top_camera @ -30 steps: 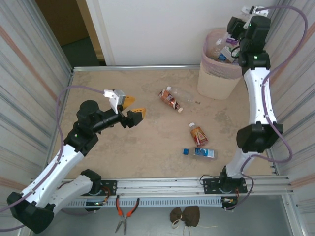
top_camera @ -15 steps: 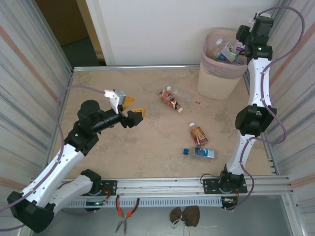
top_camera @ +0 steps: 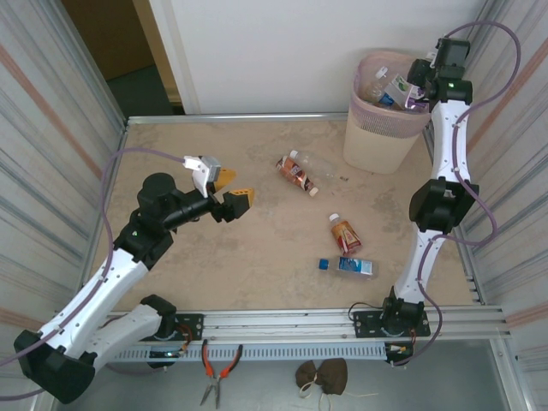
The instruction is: Put the plastic bottles in the bin
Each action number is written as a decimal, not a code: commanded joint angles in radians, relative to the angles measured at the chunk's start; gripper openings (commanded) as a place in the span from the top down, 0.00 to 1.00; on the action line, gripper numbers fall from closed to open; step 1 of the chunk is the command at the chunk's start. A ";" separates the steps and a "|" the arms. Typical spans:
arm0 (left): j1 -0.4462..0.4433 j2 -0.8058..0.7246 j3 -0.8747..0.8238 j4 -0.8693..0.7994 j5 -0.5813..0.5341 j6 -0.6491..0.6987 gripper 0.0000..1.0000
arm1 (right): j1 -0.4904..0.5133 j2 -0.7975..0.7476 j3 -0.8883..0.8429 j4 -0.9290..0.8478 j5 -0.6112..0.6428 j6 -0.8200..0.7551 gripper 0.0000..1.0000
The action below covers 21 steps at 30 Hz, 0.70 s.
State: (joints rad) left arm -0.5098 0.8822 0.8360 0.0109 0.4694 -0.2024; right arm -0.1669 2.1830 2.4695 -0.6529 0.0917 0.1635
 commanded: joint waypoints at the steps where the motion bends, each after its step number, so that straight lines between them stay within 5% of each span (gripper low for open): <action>1: 0.010 -0.001 0.009 0.016 0.006 0.010 0.16 | -0.008 0.035 0.060 -0.094 -0.020 -0.009 0.32; 6: 0.010 0.000 0.011 0.019 0.005 0.009 0.15 | -0.008 0.002 0.092 -0.089 -0.021 0.005 0.23; 21: 0.011 -0.002 0.012 0.030 0.023 -0.002 0.15 | -0.008 -0.083 0.089 -0.081 -0.050 0.033 0.24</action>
State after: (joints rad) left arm -0.5098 0.8829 0.8360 0.0113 0.4709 -0.2035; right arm -0.1707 2.1407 2.5252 -0.7349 0.0708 0.1757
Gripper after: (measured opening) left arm 0.845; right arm 0.757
